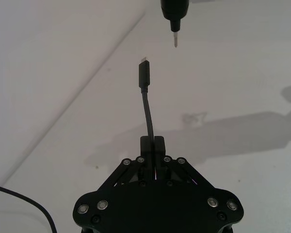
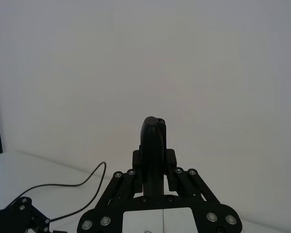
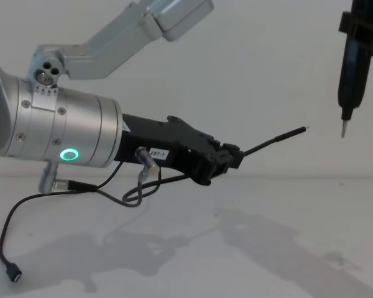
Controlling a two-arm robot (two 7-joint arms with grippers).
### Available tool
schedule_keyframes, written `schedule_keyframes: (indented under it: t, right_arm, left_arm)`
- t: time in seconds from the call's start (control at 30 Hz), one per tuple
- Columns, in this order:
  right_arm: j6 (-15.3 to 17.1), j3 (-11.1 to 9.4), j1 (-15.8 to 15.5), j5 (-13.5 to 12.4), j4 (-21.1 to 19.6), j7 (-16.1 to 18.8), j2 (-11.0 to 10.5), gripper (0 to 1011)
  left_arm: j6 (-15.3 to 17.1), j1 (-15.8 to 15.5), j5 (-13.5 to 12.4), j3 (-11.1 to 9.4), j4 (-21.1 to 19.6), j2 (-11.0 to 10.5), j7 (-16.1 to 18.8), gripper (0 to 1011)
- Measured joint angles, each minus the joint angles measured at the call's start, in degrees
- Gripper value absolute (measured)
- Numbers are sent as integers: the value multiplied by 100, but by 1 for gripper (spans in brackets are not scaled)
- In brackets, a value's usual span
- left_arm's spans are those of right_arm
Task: Pick up the data cable with the one hand.
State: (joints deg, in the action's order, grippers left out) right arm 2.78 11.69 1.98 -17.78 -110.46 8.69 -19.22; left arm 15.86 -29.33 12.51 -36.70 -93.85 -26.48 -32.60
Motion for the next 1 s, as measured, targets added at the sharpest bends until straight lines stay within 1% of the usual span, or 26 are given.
schedule_keyframes:
  t: [0.47, 0.7, 1.0]
  right_arm:
    - [-11, 31, 306, 90, -10, 117, 88, 268]
    - [-8, 64, 392, 99, 25, 172, 148, 268]
    - [73, 125, 462, 99, 90, 241, 229, 268]
  left_arm:
    - [-113, 18, 17, 57, -60, -12, -5, 42]
    - [-137, 23, 20, 69, -70, -15, -8, 42]
    - [-152, 26, 23, 76, -79, -19, -9, 42]
